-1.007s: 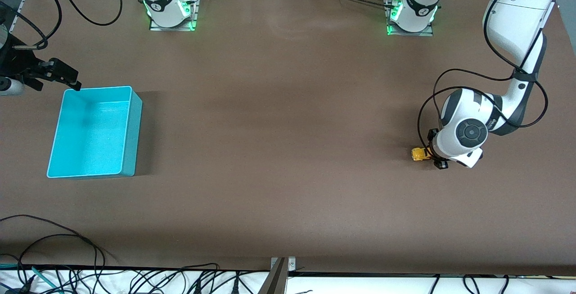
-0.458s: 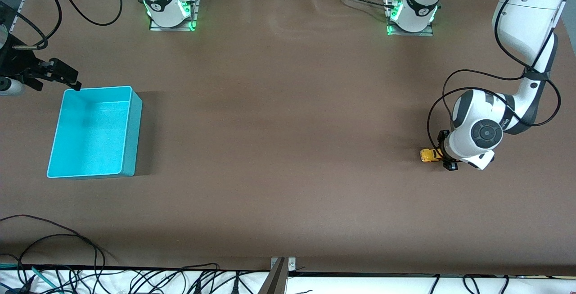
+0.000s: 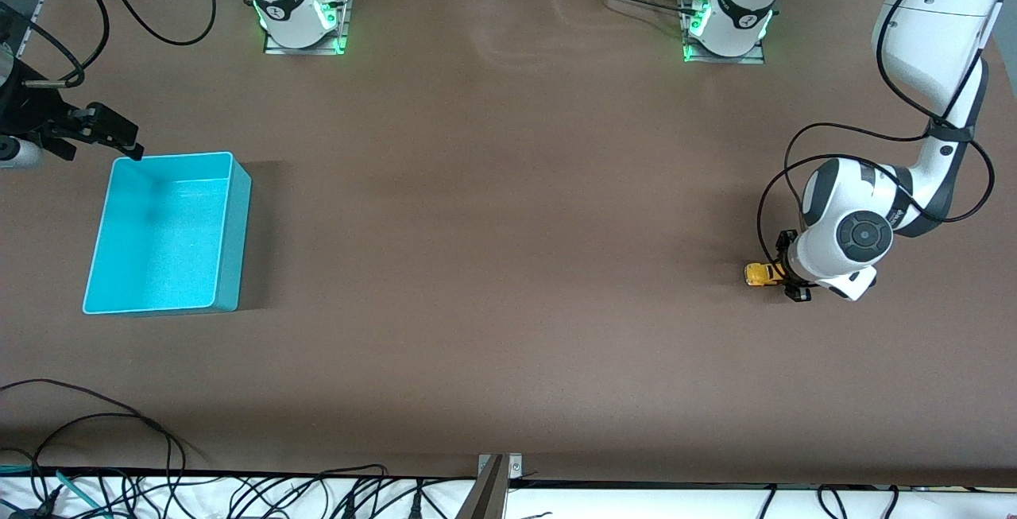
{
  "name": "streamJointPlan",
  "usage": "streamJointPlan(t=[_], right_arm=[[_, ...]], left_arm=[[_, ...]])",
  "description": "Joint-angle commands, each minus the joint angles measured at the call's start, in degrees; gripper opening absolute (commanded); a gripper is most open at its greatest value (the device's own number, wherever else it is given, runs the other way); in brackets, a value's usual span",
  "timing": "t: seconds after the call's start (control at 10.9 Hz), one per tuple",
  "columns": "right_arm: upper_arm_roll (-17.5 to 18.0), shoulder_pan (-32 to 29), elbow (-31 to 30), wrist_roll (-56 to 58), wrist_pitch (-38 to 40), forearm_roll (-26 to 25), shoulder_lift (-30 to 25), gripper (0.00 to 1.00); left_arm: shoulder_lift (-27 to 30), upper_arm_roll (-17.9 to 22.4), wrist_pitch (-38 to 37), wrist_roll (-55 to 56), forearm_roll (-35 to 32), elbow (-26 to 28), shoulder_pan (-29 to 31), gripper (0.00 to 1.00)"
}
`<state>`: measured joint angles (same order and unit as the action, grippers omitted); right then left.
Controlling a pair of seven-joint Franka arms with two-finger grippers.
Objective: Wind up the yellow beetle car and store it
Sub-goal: 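Open the left gripper and lift it off the car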
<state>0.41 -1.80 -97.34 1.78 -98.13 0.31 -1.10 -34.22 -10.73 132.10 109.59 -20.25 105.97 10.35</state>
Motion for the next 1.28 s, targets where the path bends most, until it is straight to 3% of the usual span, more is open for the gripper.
streamJointPlan(t=[0.0,0.09,0.37,1.01,1.19], right_arm=[[-0.06,0.04,1.28,0.51,0.93,0.48,0.48,1.0],[-0.06,0.04,1.28,0.51,0.93,0.48,0.48,1.0],[-0.06,0.04,1.28,0.51,0.93,0.48,0.48,1.0],[-0.06,0.04,1.28,0.51,0.93,0.48,0.48,1.0],[-0.06,0.04,1.28,0.51,1.01,0.48,0.48,1.0]], left_arm=[[-1.9,-0.17,1.67,-0.08,-2.16,-1.29,1.34,0.37],[-1.73,-0.17,1.59,-0.25,-2.16,-1.64,1.42,0.92],[-0.23,-0.17,1.06,-0.78,-1.81,-2.7,2.13,0.98],[0.38,-0.43,0.97,-0.96,-2.42,-3.49,2.04,0.98],[1.61,-0.52,-0.6,-6.02,-1.73,-4.01,2.04,0.98]])
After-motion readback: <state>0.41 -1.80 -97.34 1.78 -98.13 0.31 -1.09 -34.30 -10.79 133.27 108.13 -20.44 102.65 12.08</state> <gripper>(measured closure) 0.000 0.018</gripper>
